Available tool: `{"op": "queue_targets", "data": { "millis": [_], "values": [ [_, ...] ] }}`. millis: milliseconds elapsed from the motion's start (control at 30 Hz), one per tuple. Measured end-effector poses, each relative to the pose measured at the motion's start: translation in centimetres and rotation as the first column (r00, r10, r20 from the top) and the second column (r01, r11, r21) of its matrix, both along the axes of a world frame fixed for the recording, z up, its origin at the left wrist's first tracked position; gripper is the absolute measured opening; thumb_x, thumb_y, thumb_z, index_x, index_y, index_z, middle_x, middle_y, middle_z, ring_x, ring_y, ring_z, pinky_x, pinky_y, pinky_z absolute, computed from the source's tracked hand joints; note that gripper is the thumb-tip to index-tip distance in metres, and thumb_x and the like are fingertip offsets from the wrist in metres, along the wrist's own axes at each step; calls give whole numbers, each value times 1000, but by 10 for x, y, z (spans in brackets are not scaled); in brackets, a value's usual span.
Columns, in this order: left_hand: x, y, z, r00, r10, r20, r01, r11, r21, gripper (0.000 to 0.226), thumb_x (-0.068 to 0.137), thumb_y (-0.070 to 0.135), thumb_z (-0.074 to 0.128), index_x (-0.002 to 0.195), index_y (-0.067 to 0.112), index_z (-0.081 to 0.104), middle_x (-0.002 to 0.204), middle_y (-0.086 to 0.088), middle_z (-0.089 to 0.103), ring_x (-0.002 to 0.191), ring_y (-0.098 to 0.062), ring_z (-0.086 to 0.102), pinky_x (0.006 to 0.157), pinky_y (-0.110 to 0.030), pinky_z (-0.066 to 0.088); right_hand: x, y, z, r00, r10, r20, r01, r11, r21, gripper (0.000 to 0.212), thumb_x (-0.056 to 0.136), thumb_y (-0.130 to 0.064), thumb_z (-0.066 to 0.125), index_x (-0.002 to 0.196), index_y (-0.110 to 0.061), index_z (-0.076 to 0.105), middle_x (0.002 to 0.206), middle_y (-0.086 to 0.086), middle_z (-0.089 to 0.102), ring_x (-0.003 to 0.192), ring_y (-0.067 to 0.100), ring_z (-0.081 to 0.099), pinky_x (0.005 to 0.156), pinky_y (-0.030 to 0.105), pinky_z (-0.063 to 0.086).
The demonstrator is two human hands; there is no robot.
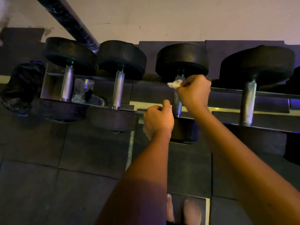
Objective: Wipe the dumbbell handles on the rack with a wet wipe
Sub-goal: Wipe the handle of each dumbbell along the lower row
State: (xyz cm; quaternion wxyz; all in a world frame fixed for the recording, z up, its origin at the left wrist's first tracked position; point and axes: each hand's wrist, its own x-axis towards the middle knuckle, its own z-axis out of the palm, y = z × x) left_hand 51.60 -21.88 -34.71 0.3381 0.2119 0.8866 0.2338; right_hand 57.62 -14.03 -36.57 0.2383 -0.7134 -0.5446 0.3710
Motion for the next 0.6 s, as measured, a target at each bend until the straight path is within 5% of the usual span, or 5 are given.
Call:
{"op": "queue_targets", "data": {
  "millis": [100,267,433,600],
  "values": [
    [0,1,0,1000,0,7,0,1000,-12,40,95,42,44,70,15,60,59,5,46,52,-8,40,47,-24,26,-6,21,-3,997,28,68,-31,999,38,14,79,-12,65,91,-11,73,101,14,67,96,32,63,86,40,54],
    [-3,1,-6,999,21,-27,-21,1000,-12,44,90,45,44,61,15,56,65,1,54,60,-14,47,55,-29,31,4,-21,2,982,162,101,-163,987,0,13,85,-19,66,88,-10,75,95,17,67,87,32,63,68,24,37],
    [-3,2,-8,999,16,-36,-18,998,-61,40,89,44,42,70,16,63,72,0,56,60,-13,45,51,-28,29,18,-44,-5,999,50,-11,-51,976,-211,7,75,-15,74,71,-10,70,77,7,68,77,23,64,71,34,55],
    [-1,2,-5,999,-1,-36,-1,999,-54,39,94,42,44,73,16,65,64,5,49,57,-8,42,49,-25,24,15,-51,-7,997,-20,-70,11,993,-121,2,82,-15,72,81,-14,73,78,0,68,69,8,62,65,25,56]
  ]
}}
